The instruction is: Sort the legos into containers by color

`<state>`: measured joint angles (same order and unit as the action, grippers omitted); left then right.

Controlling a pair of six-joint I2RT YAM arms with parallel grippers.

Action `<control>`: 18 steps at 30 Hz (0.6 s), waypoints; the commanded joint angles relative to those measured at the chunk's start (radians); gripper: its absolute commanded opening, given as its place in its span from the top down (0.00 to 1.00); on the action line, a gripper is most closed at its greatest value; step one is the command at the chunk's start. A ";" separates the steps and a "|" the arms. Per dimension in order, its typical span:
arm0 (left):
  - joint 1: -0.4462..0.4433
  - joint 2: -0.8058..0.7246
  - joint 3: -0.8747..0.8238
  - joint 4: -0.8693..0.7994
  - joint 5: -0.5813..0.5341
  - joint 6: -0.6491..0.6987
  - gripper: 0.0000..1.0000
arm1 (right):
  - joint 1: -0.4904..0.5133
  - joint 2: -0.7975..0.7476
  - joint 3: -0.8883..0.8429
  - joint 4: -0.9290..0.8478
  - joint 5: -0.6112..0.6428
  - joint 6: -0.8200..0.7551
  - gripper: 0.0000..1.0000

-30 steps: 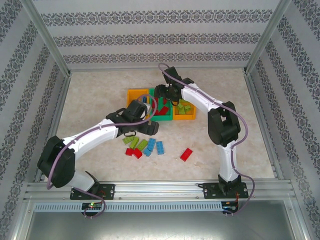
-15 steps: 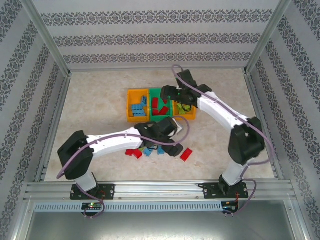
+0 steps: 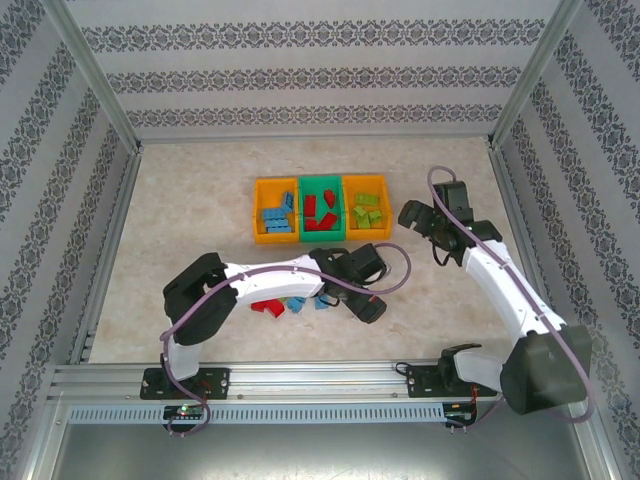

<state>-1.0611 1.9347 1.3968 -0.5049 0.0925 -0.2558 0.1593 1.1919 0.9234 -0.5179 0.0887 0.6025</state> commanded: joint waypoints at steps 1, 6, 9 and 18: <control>-0.016 0.030 0.052 -0.078 -0.027 -0.043 0.03 | -0.028 -0.051 -0.041 -0.024 0.028 0.002 0.02; -0.016 0.066 0.094 -0.106 -0.037 -0.043 0.03 | -0.053 -0.072 -0.064 -0.030 0.030 0.002 0.02; -0.017 0.088 0.115 -0.128 -0.049 -0.041 0.05 | -0.055 -0.071 -0.066 -0.036 0.027 0.006 0.02; -0.017 0.123 0.141 -0.145 -0.056 -0.052 0.08 | -0.058 -0.070 -0.086 -0.027 0.027 0.019 0.02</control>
<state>-1.0668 2.0338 1.5093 -0.6022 0.0525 -0.2905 0.1127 1.1336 0.8532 -0.5343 0.0937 0.6044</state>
